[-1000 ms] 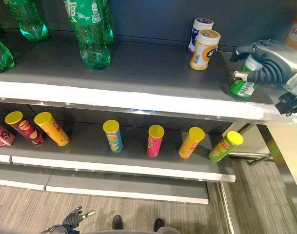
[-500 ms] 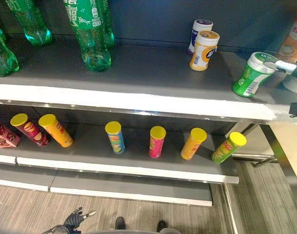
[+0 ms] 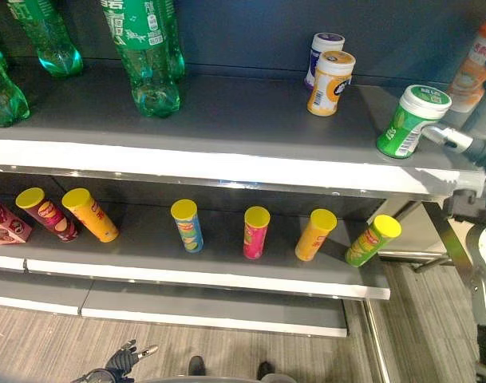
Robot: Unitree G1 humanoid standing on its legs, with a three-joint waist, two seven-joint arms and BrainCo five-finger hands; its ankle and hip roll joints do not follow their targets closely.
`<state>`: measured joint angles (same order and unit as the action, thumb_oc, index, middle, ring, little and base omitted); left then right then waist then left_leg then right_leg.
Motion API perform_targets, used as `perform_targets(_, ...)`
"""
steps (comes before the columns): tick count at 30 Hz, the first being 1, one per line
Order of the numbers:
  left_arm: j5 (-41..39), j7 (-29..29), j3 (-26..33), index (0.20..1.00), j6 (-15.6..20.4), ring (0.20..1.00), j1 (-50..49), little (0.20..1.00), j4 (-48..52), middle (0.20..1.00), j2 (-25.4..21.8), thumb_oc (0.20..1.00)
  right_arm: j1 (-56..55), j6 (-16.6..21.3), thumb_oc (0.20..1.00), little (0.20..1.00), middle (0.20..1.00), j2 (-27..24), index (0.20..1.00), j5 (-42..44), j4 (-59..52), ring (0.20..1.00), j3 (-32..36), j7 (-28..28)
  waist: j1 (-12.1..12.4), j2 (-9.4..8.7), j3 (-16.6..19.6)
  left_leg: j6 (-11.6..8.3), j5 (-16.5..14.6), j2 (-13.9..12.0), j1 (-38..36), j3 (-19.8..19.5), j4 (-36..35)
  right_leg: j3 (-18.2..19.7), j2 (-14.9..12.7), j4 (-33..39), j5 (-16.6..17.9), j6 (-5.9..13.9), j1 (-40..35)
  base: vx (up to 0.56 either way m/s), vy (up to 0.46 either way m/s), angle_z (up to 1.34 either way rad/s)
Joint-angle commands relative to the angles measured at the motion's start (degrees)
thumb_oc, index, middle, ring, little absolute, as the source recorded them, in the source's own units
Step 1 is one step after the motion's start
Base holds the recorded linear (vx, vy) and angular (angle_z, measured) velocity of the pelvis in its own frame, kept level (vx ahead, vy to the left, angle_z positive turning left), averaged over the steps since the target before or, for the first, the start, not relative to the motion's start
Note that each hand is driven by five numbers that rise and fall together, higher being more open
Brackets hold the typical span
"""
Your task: Put the goods on the table back onto the shelves and tidy them up.
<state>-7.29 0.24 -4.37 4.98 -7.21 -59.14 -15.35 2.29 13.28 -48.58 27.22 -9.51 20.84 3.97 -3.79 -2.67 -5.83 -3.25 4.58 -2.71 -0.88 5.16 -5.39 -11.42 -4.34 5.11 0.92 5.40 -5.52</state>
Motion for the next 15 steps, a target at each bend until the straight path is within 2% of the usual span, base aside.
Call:
perform_targets(1, 2.5, 0.0, 0.8, 1.000, 0.7, 1.000, 3.1, 1.000, -0.7, 1.000, -2.0, 1.000, 1.3, 1.2, 1.000, 1.000, 1.000, -0.4, 1.000, 1.9, -1.0, 1.000, 1.2, -0.4, 2.1, -1.34, 0.7, -3.95, -7.2, -3.4, -3.4, 1.3, 2.5, -0.4, -5.8, -0.3, -0.3, 8.20, 1.9, 0.00, 0.000, 0.00)
perform_targets(9, 2.8, 1.3, 1.5, 1.000, 0.1, 1.000, 3.3, 1.000, -0.7, 1.000, -1.0, 1.000, -2.4, -0.9, 1.000, 1.000, 1.000, 5.9, 1.000, -2.3, -3.6, 1.000, 0.8, 1.2, 1.7, -0.97, 0.6, -3.80, -7.3, -3.4, -3.4, 1.2, 2.6, -0.4, -6.0, -0.4, -0.4, 8.09, 1.9, 0.00, 0.000, 0.00)
perform_targets(15, 2.8, 1.7, 1.5, 1.000, -0.1, 1.000, 2.9, 1.000, 0.0, 1.000, -0.6, 1.000, -2.2, -1.2, 1.000, 1.000, 1.000, 7.8, 1.000, -4.7, -4.6, 1.000, 0.2, 2.7, 1.8, -0.86, 0.5, -3.63, -7.4, -3.3, -3.4, 1.1, 2.7, -0.4, -6.1, -0.5, -0.4, 8.12, 1.9, 0.00, 0.000, 0.00)
